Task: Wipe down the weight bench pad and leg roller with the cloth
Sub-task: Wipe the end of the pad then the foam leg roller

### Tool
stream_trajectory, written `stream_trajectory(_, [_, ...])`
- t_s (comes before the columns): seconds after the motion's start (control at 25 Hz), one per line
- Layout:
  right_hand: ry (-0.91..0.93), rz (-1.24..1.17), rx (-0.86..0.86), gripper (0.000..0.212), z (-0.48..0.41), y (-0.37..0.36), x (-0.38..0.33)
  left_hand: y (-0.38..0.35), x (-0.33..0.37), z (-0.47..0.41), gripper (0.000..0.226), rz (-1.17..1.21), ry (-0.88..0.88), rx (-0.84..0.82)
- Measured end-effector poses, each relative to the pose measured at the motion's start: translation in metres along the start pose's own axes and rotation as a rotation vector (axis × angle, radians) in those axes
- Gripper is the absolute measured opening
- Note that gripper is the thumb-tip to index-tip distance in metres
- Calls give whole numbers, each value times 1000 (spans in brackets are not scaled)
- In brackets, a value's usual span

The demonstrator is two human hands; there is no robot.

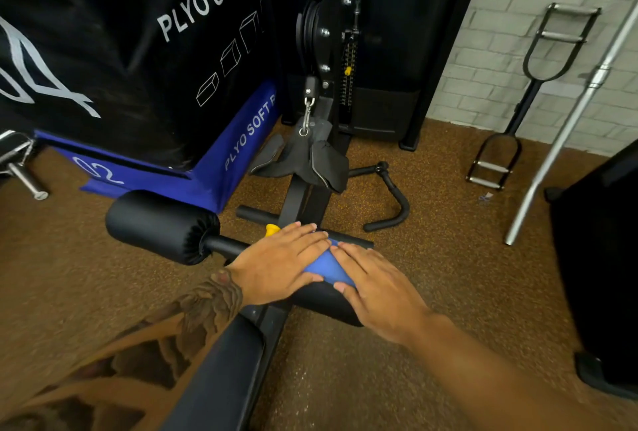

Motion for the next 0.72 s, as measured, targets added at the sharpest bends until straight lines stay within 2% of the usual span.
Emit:
stream_trajectory(0.24, [31,-11,-64,58,6,1,0,1,-2,10,69,117,50,-41])
stream_trajectory(0.4, [-20,-32,-5,64,4,9,2,10,-8,4,72,181,106,-27])
stream_trajectory(0.72, [-22,-72,20,62,13,-7,6,-4,-3,16,67,215,165,-40])
Point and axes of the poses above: each hand's wrist, its own z-axis away from the middle knuckle, its own y-axis out of the back of the hand, x = y × z, the point moved 8 cm from there along -z, towards the middle knuckle, and after that the axes turned 13 degrees about y, right-handed, at the moved point
